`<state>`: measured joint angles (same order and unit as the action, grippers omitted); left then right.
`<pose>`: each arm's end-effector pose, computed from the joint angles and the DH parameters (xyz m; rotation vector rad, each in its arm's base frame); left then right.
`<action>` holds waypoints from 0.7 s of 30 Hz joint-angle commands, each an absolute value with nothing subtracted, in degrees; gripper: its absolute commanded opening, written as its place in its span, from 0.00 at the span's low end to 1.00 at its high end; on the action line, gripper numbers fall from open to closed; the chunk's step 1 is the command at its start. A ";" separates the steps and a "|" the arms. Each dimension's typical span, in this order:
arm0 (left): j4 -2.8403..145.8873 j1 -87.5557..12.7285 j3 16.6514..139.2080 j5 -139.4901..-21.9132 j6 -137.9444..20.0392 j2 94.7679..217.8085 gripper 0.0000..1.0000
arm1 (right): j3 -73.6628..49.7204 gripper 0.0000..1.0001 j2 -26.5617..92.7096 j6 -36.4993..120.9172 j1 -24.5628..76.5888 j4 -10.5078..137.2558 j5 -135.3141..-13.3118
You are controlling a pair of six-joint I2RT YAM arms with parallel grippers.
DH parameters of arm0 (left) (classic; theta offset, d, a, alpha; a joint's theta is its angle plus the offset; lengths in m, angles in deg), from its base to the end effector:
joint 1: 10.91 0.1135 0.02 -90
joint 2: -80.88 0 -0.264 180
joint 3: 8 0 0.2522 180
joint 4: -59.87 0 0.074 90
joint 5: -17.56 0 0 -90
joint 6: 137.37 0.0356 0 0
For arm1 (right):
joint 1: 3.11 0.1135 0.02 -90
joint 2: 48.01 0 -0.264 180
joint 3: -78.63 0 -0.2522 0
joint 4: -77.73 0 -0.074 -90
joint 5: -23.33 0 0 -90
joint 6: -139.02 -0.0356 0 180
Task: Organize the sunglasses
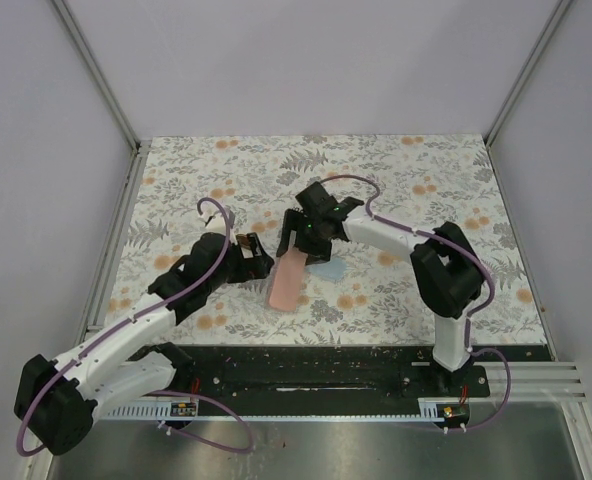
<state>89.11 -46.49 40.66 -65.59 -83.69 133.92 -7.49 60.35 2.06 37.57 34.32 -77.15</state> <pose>0.1682 -0.1151 0.2446 -0.0853 2.2122 -0.5890 0.3031 0.2691 0.2087 0.0787 2.7679 0.7347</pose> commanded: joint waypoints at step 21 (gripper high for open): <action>99.47 -55.21 58.84 -58.38 -83.06 162.87 0.99 | -30.73 0.99 32.95 4.90 30.28 45.51 -71.59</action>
